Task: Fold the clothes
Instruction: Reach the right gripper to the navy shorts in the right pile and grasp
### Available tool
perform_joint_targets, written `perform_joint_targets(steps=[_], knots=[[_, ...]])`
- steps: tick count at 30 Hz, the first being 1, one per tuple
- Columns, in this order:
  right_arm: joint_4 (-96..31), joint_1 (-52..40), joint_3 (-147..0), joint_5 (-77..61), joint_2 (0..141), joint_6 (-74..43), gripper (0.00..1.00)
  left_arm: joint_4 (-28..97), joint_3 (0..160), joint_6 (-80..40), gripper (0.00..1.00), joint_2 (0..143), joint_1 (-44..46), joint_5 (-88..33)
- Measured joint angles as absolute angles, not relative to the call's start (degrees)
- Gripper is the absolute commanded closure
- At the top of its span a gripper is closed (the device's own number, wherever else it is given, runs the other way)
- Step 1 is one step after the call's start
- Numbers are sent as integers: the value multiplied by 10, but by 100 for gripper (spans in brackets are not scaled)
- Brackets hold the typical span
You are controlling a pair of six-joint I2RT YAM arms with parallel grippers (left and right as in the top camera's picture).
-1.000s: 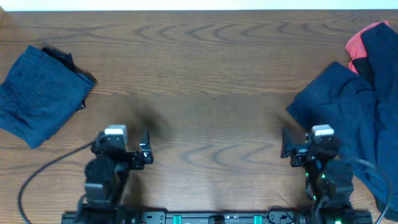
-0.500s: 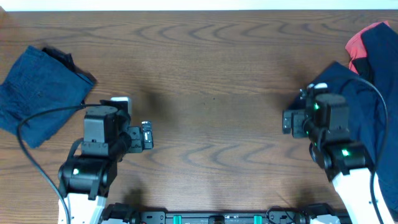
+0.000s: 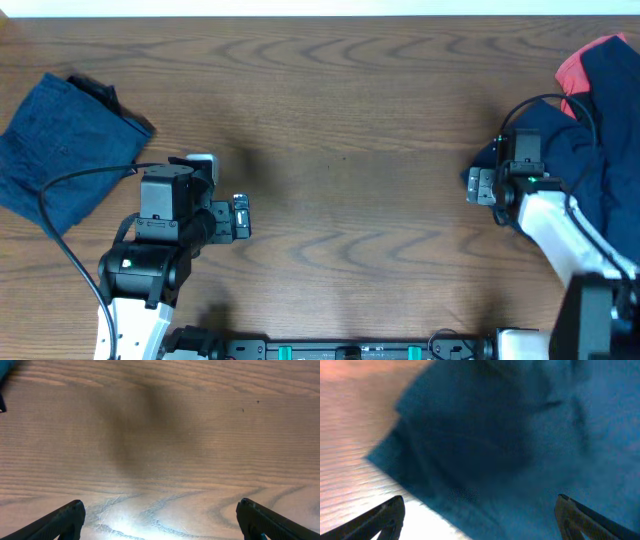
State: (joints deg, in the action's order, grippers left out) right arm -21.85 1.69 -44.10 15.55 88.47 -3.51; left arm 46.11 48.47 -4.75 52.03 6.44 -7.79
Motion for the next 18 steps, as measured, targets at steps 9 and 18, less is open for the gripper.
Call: perform_joint_targets(steps=[9, 18], knots=[[-147, 20, -451, 158, 960, -19, 39, 461, 485, -48, 2, 520, 64, -80], [-148, 39, -459, 168, 982, -25, 99, 461, 485, -48, 2, 520, 64, -82]])
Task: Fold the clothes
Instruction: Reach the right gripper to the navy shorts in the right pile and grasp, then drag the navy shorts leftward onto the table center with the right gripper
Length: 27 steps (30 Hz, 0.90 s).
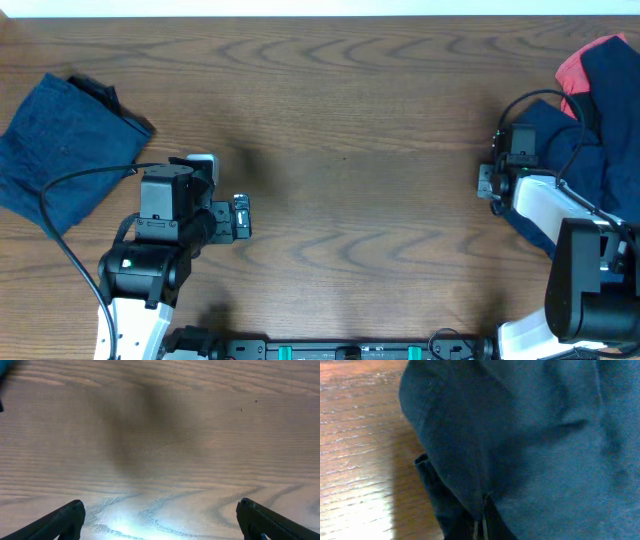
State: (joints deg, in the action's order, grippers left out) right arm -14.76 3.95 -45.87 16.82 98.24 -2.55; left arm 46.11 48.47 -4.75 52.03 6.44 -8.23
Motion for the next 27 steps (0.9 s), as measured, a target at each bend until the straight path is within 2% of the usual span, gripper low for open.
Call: perform_joint_targets(steps=[6, 9, 13, 18, 19, 20, 21, 23, 25, 27], knots=[[-204, 26, -459, 107, 940, -23, 99, 460, 485, -48, 1, 520, 64, -82], [-207, -22, -460, 57, 879, -23, 99, 449, 485, -48, 1, 520, 64, -82], [-115, -128, -478, 23, 813, -27, 99, 430, 485, -48, 1, 520, 64, -82], [39, -244, -497, 19, 803, -59, 98, 416, 485, -48, 1, 520, 64, -82], [59, -258, -498, 17, 806, -67, 89, 415, 485, -48, 1, 520, 64, -82], [78, -269, -498, 18, 812, -76, 71, 414, 485, -48, 2, 521, 64, -82], [90, -275, -498, 17, 819, -83, 60, 413, 485, -48, 2, 521, 64, -82], [97, -279, -498, 18, 834, -92, 56, 408, 485, -48, 2, 523, 64, -82], [76, -279, -498, 23, 848, -102, 32, 405, 485, -48, 2, 530, 64, -82], [44, -274, -498, 37, 849, -103, 22, 405, 485, -48, 2, 539, 64, -83]])
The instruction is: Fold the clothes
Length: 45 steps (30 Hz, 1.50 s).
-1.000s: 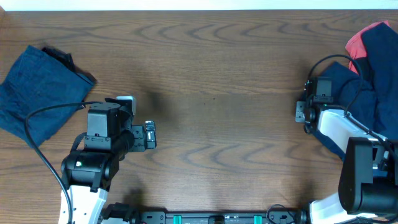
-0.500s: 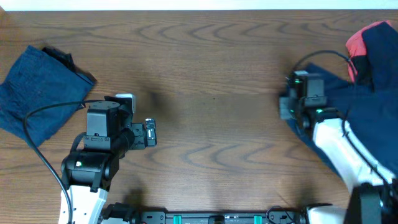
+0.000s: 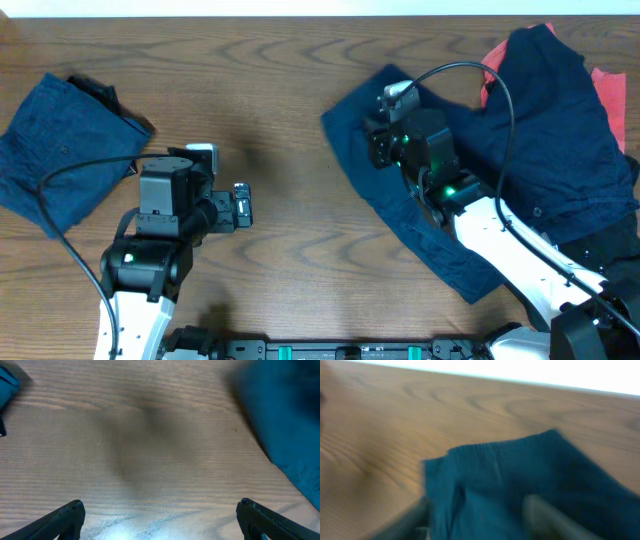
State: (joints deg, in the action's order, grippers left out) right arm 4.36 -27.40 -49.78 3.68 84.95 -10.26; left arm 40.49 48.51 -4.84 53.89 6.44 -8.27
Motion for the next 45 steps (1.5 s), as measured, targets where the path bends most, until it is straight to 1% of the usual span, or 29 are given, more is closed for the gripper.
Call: perform_joint_targets(steps=[1, 2, 3, 7, 12, 13, 16, 19, 22, 26, 31, 36, 37, 39, 41, 42, 43, 44, 45], knots=[[25, -269, -498, 49, 847, -102, 16, 405, 485, -50, 2, 544, 64, -83], [8, -264, -498, 61, 845, -102, 12, 405, 485, -54, 2, 548, 64, -84], [-15, -256, -498, 79, 838, -102, 11, 405, 485, -59, 2, 554, 64, -86], [-107, -201, -497, 143, 788, -101, 10, 404, 486, -73, 2, 578, 64, -125], [-215, -98, -498, 186, 699, -101, 8, 401, 486, -108, 2, 636, 74, -203], [-240, -67, -498, 195, 683, -101, 7, 401, 486, -121, 2, 655, 82, -217], [-271, -37, -498, 199, 672, -102, 2, 391, 486, -150, 2, 699, 112, -245], [-295, 3, -498, 203, 669, -103, 1, 359, 487, -187, 2, 757, 164, -275], [-309, 30, -498, 203, 669, -103, 1, 312, 487, -237, 2, 812, 222, -298], [-320, 44, -498, 200, 669, -103, 1, 236, 487, -331, 2, 878, 304, -314], [-324, 46, -498, 199, 669, -103, 1, 91, 489, -434, 2, 957, 399, -319], [-327, 46, -498, 199, 669, -103, 1, -44, 495, -506, 1, 1024, 467, -301], [-328, 46, -498, 198, 669, -103, 1, -73, 496, -514, 3, 1034, 476, -297], [-331, 46, -498, 197, 668, -103, 1, -135, 499, -529, 10, 1056, 492, -291], [-332, 46, -498, 197, 668, -103, 1, -203, 500, -546, 20, 1081, 506, -284], [-333, 46, -498, 196, 668, -103, 1, -227, 500, -549, 26, 1092, 510, -283], [-334, 46, -498, 195, 668, -103, 1, -248, 500, -554, 37, 1101, 513, -279], [-335, 46, -498, 195, 668, -103, 1, -262, 500, -558, 51, 1109, 515, -276], [-336, 46, -498, 195, 668, -103, 1, -271, 500, -556, 71, 1113, 515, -270]])
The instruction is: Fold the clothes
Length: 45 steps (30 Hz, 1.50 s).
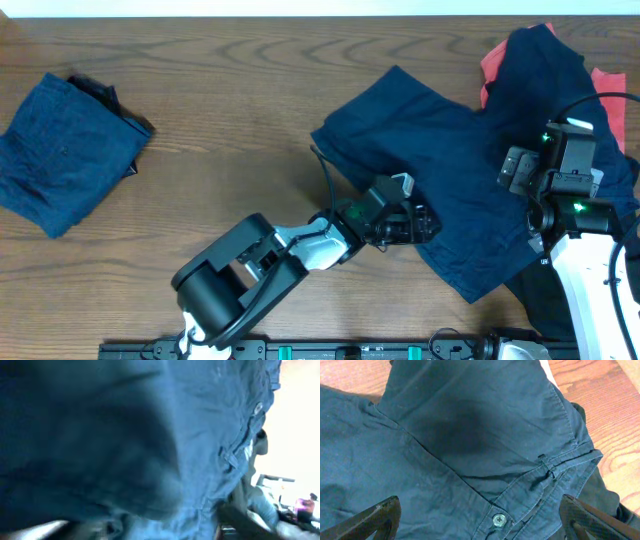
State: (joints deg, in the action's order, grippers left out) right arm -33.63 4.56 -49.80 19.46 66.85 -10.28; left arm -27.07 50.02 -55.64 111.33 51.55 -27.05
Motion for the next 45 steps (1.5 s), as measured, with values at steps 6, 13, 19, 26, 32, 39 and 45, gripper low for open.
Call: perform_joint_targets(steps=[6, 13, 19, 26, 32, 39, 45], knots=[[-341, 46, -498, 193, 668, -103, 1, -270, 500, -561, 94, 1120, 502, -253], [-347, 46, -498, 193, 668, -103, 1, -83, 497, -465, 94, 1052, 391, -287], [-347, 46, -498, 189, 669, -103, 2, 74, 534, -342, 72, 898, 145, -250], [-349, 46, -498, 161, 680, -97, 16, 177, 584, -300, 2, 848, -19, -274], [-354, 46, -498, 95, 721, -81, 98, 291, 575, -293, 2, 851, 26, -305], [-314, 46, -498, 16, 806, -64, 99, 250, 556, -281, 7, 858, 161, -304], [-233, 46, -498, -37, 898, -29, 99, 157, 553, -284, 32, 907, 277, -282]])
